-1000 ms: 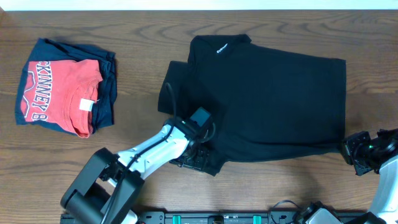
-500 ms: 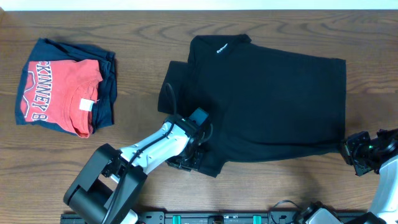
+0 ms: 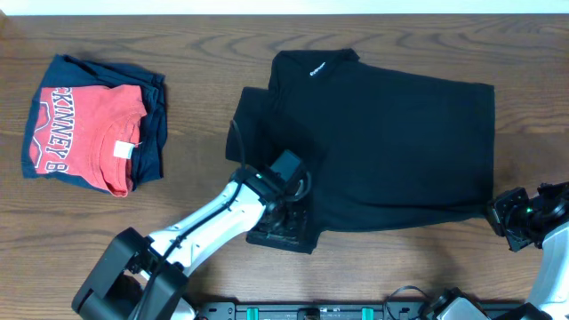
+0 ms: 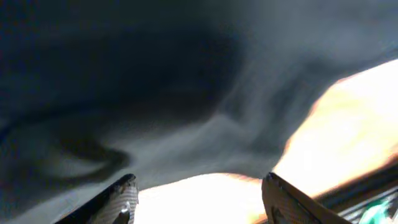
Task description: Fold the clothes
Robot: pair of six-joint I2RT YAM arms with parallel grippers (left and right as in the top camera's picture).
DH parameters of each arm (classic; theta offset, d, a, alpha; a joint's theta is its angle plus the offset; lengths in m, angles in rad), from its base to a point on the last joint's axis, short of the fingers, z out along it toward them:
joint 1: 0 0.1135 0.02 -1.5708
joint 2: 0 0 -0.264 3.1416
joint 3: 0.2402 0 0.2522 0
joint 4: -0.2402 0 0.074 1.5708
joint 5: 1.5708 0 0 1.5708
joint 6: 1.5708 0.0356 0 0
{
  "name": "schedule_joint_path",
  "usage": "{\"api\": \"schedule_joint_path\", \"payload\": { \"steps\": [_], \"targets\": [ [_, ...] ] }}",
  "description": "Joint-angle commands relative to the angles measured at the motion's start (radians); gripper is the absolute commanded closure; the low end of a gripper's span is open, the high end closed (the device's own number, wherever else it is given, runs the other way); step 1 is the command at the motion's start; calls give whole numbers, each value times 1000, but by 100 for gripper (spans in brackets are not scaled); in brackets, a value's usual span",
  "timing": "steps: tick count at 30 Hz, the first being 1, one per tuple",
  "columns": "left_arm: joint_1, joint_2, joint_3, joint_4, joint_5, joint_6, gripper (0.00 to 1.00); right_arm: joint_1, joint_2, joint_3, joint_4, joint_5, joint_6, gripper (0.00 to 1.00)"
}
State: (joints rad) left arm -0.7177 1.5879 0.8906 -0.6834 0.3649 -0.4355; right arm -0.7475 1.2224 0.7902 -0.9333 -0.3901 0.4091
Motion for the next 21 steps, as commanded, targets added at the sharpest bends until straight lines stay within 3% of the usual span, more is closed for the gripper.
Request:
{"api": "schedule_joint_path", "payload": {
  "steps": [1, 7, 12, 21],
  "targets": [
    [-6, 19, -12, 22, 10, -143, 35, 0, 0, 19, -2, -10, -15, 98],
    [-6, 63, -12, -11, 15, -211, 37, 0, 0, 19, -2, -11, -18, 98],
    [-5, 62, -12, -90, -34, -186, 35, 0, 0, 19, -1, -10, -18, 98],
    [-5, 117, -12, -59, -73, -182, 31, 0, 0, 19, -2, -11, -18, 98]
  ]
}}
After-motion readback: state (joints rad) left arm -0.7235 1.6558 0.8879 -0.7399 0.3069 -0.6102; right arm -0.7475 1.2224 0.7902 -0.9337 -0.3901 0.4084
